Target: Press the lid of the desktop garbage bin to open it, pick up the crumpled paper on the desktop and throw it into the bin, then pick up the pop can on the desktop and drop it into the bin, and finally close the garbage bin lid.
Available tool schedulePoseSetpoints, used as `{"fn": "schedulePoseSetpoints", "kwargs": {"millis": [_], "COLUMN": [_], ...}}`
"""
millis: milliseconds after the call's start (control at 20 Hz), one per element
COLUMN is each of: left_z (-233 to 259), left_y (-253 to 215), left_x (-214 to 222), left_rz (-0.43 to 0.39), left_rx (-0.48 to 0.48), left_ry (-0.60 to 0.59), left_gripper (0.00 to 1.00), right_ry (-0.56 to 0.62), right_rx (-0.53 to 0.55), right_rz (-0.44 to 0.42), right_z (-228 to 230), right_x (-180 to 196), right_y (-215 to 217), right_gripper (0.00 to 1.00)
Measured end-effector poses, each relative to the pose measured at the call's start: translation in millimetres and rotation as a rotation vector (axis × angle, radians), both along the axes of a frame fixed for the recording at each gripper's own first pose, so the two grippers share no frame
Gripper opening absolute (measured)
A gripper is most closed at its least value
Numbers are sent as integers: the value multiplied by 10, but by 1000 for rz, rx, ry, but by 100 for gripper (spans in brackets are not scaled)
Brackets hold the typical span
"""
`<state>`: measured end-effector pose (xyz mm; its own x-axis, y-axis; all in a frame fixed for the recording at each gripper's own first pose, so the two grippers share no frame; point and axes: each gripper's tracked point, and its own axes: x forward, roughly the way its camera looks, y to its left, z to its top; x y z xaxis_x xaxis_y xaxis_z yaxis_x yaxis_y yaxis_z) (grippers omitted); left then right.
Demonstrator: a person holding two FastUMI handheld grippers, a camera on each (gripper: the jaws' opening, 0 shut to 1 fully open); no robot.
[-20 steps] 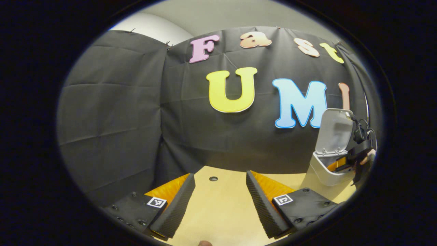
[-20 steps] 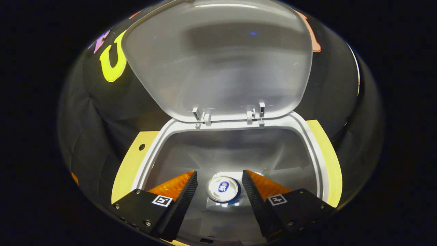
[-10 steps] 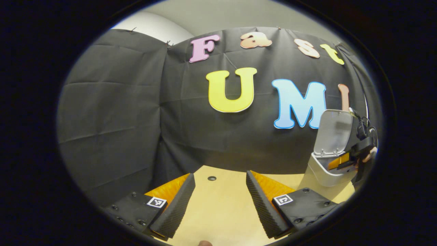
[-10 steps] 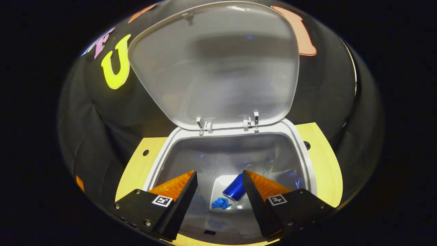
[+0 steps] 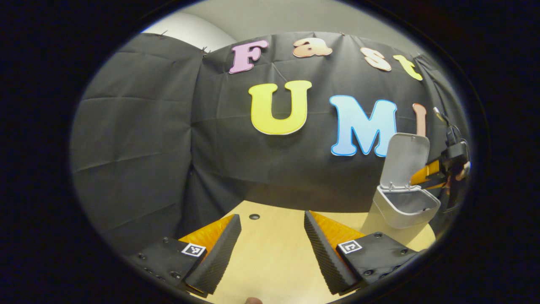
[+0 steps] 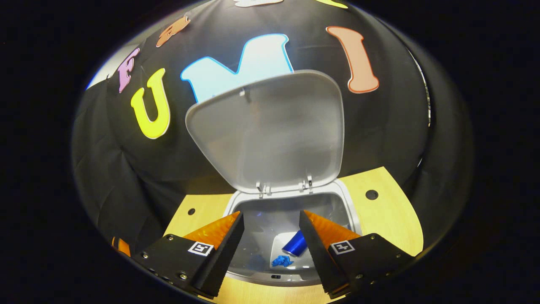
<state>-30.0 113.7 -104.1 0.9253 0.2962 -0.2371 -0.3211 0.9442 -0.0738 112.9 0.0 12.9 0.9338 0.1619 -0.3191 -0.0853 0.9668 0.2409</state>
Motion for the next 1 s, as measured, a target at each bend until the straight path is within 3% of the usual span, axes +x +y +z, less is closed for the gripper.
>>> {"fn": "schedulePoseSetpoints", "kwargs": {"millis": [450, 700, 1000], "left_z": [-58, -53, -55], "left_y": [-14, 25, 93], "left_x": [-5, -8, -41], "left_rz": [-6, -2, 7], "left_rx": [-23, -15, -3], "left_ry": [1, 5, 9], "left_gripper": [98, 99, 98], "right_ry": [-209, -334, -347], "right_rx": [33, 6, -115], "right_rz": [-29, -63, -105], "right_z": [1098, 1677, 1734], "right_x": [-139, 2, 326], "right_y": [-127, -184, -153], "right_gripper": [85, 85, 85]}}
